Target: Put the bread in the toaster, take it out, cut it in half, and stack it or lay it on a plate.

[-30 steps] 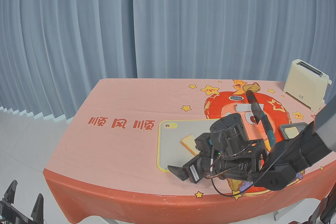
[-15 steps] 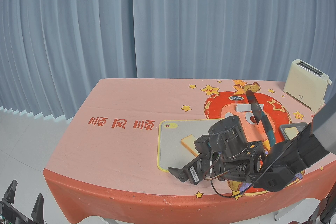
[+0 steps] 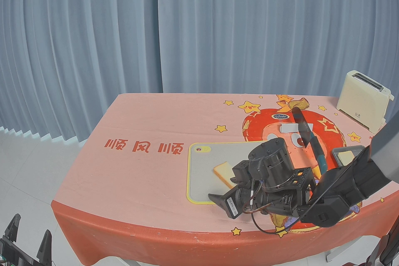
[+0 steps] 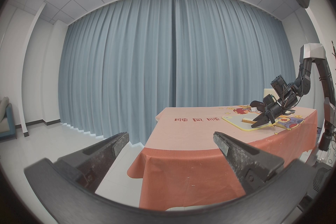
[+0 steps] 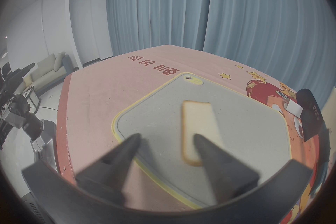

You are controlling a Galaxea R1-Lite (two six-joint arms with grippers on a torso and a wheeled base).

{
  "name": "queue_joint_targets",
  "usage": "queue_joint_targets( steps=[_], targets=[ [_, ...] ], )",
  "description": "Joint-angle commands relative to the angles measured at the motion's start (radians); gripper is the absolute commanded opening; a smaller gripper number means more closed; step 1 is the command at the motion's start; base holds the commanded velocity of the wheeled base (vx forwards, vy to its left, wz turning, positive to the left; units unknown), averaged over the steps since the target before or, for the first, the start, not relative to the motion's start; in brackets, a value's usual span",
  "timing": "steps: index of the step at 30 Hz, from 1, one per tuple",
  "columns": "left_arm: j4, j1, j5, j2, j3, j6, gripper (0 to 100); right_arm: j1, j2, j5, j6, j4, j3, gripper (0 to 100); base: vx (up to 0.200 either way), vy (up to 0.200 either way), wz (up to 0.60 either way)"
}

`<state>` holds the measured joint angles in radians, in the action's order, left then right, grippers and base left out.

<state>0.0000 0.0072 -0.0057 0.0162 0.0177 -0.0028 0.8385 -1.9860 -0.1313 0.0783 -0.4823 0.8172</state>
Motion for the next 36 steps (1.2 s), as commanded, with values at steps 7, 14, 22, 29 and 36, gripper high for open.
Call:
queue_joint_targets(
  steps=[7, 14, 22, 29, 36],
  targets=[
    [0.0, 0.0, 0.0, -0.016, -0.018, 0.0, 100, 0.001, -0.004, -0.007, 0.0, 0.004, -0.003, 0, 0.0, 0.0, 0.0],
    [0.0, 0.0, 0.0, -0.016, -0.018, 0.0, 100, -0.001, 0.016, -0.018, 0.003, -0.013, -0.003, 0, 0.0, 0.0, 0.0],
    [0.0, 0.0, 0.0, -0.016, -0.018, 0.0, 100, -0.012, 0.081, -0.018, 0.001, -0.013, -0.01, 0, 0.0, 0.0, 0.0],
    [0.0, 0.0, 0.0, -0.016, -0.018, 0.0, 100, -0.013, 0.108, -0.018, 0.001, -0.013, -0.013, 0, 0.0, 0.0, 0.0],
    [0.0, 0.0, 0.0, -0.016, -0.018, 0.0, 100, -0.001, 0.133, -0.018, 0.001, -0.013, -0.026, 0, 0.0, 0.0, 0.0]
  ],
)
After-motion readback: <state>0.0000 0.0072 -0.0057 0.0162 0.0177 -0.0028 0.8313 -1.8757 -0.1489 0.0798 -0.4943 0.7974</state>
